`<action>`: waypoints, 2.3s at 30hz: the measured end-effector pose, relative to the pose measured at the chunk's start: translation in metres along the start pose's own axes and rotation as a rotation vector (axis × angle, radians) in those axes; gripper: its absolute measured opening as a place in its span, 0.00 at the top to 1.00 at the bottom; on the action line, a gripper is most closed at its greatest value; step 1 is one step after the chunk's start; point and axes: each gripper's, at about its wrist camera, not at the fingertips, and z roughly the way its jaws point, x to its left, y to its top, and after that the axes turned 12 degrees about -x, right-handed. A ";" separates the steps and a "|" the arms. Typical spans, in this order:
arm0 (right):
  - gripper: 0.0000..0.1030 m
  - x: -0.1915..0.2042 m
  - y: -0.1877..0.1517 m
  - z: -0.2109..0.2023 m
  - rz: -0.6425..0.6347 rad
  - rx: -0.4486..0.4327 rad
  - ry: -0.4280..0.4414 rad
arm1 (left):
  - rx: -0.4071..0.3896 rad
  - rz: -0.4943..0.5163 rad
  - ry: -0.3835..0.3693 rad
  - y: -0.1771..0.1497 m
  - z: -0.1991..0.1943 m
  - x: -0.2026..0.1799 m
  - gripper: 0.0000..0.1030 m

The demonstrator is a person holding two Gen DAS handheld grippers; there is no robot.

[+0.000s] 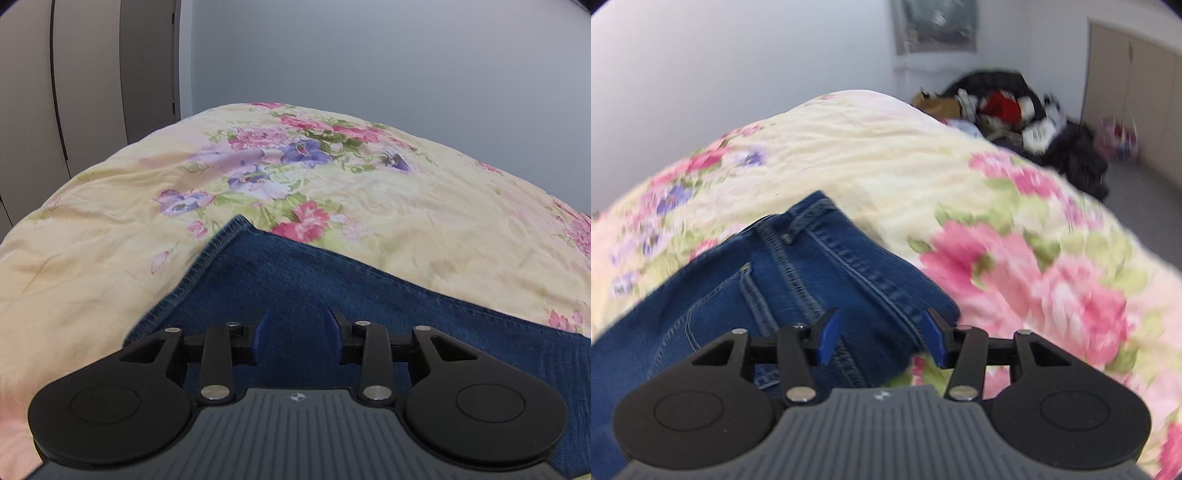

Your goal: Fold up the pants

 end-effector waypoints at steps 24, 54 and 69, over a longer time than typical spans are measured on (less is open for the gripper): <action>0.92 -0.049 0.021 0.079 0.201 0.059 0.175 | 0.121 0.224 0.152 -0.049 0.025 -0.060 0.60; 0.88 0.257 -0.030 0.141 -0.449 0.156 0.342 | 0.083 0.187 0.002 -0.021 0.064 -0.055 0.59; 0.89 0.319 -0.072 0.044 -0.567 0.257 0.527 | 0.048 -0.092 0.022 0.007 0.009 0.019 0.55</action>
